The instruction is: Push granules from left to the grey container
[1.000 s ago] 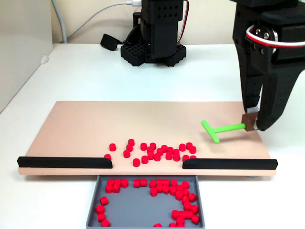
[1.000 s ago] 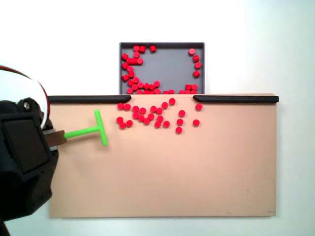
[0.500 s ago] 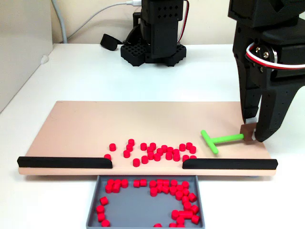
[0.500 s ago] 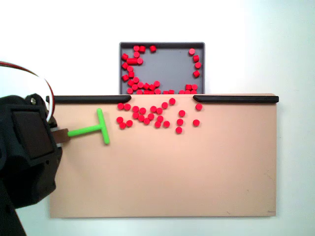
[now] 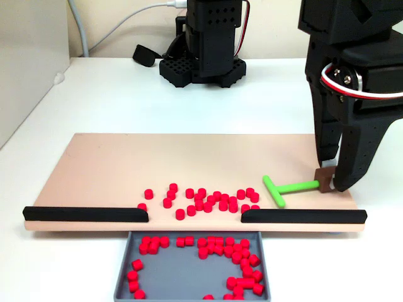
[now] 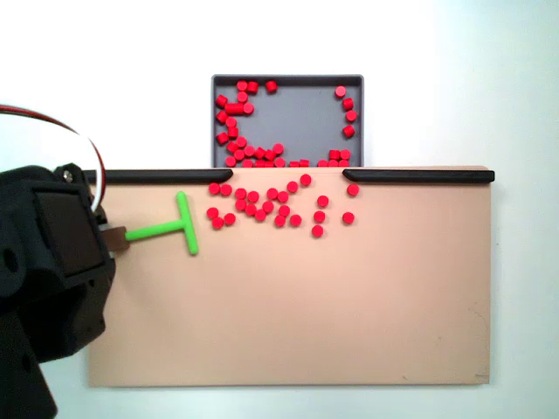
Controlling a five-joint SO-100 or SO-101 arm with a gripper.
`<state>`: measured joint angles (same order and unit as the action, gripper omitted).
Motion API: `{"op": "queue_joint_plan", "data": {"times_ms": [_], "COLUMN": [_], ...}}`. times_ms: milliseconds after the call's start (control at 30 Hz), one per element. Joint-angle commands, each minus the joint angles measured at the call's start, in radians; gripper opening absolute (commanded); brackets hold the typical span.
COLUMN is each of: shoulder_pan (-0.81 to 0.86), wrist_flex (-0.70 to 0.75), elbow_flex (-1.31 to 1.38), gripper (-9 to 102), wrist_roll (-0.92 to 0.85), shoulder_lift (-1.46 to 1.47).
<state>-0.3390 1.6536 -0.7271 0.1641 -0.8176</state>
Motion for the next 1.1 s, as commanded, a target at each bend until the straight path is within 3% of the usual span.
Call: {"op": "queue_joint_plan", "data": {"times_ms": [0, 1067], "shoulder_pan": [0.012, 0.043], "wrist_flex": [-0.006, 0.003], "elbow_flex": [0.040, 0.081], "gripper": [0, 0], "wrist_roll": [-0.002, 0.017], "shoulder_lift": [-0.012, 0.061]}}
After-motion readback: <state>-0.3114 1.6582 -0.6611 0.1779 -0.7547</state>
